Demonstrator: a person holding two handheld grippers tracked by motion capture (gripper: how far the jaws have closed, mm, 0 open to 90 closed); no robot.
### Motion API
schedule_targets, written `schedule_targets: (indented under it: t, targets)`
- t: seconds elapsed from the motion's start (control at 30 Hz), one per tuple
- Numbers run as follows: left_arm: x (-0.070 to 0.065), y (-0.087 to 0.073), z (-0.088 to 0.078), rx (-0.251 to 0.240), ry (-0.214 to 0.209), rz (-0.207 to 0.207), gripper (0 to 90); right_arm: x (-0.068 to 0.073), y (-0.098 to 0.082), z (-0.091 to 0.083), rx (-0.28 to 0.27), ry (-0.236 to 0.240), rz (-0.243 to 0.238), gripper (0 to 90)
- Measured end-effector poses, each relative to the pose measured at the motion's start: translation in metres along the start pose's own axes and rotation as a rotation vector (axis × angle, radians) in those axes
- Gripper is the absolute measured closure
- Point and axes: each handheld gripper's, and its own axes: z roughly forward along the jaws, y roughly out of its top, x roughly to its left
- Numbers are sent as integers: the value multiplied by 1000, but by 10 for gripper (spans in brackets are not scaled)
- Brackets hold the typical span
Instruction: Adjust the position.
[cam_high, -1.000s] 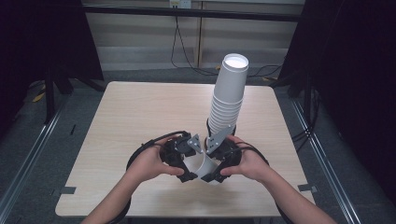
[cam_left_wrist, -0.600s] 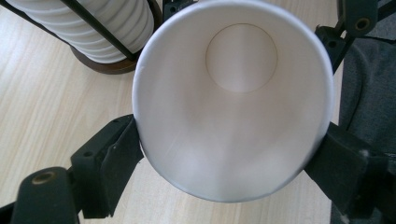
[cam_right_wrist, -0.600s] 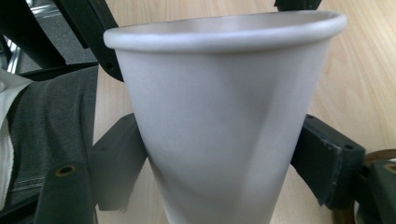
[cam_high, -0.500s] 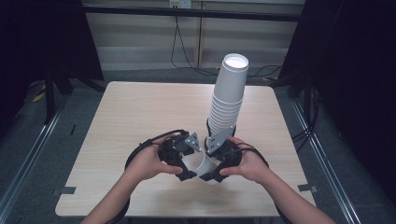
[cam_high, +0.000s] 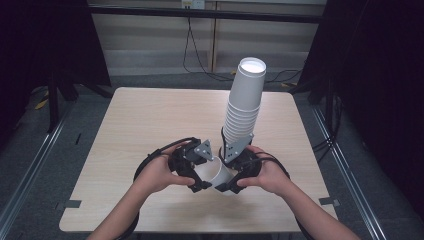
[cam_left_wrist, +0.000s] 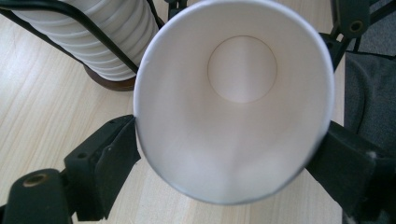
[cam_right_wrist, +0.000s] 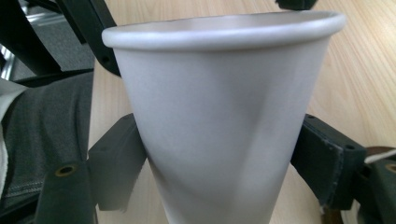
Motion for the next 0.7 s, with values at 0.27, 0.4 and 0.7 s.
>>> schedule_targets:
  t: [0.27,0.4,0.7]
  targets:
    - [3,-5,-2,2,-11,-25,121,-1,-5,-4,-7,-1,17,223]
    - [3,-7,-3,6,-14,-30,128,-2,-7,-5,-13,-1,17,223]
    - [6,-17,-6,6,-3,-52,135,-7,-17,-11,-49,-7,53,218]
